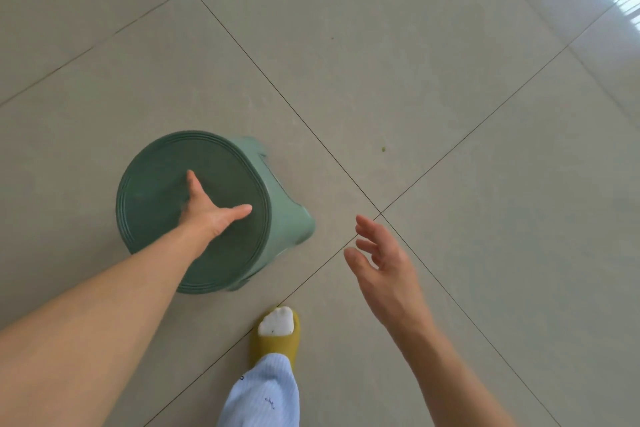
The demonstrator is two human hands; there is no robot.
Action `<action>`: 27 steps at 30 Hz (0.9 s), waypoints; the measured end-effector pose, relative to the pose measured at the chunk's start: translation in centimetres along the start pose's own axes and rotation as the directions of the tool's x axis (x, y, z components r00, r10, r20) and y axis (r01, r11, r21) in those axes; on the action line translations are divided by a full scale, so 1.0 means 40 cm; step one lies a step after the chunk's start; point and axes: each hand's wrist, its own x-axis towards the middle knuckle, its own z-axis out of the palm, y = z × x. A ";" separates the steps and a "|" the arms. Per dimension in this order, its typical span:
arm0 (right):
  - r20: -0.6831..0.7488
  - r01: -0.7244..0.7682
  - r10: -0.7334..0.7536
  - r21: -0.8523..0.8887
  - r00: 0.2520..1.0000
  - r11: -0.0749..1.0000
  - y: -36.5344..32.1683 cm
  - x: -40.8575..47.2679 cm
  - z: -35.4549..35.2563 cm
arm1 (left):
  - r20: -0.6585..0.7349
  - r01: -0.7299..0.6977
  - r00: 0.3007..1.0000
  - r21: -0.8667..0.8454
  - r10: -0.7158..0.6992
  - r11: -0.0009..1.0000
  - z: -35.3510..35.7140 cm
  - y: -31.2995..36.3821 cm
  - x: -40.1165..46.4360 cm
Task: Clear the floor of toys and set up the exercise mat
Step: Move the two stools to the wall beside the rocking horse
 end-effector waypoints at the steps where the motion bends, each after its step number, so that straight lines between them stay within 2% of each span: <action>1: -0.008 0.003 -0.003 -0.002 1.000 1.000 -0.008 -0.007 -0.007 | -0.018 -0.024 1.000 0.019 0.024 1.000 -0.009 0.004 -0.014; 10: -0.046 0.042 -0.043 -0.012 0.998 0.999 -0.120 -0.119 -0.117 | 0.096 -0.249 0.968 0.236 0.232 0.939 -0.088 0.119 -0.228; 15: -0.084 0.063 -0.067 -0.041 0.994 0.997 -0.201 -0.241 -0.232 | 0.178 -0.401 0.916 0.385 0.359 0.831 -0.159 0.209 -0.418; 17: -0.146 0.069 -0.074 -0.035 0.987 0.997 -0.240 -0.315 -0.297 | 0.211 -0.464 0.886 0.431 0.413 0.774 -0.187 0.255 -0.513; 27: -0.331 0.110 -0.138 -0.103 0.933 0.989 -0.362 -0.530 -0.497 | 0.326 -0.656 0.747 0.505 0.579 0.561 -0.247 0.422 -0.764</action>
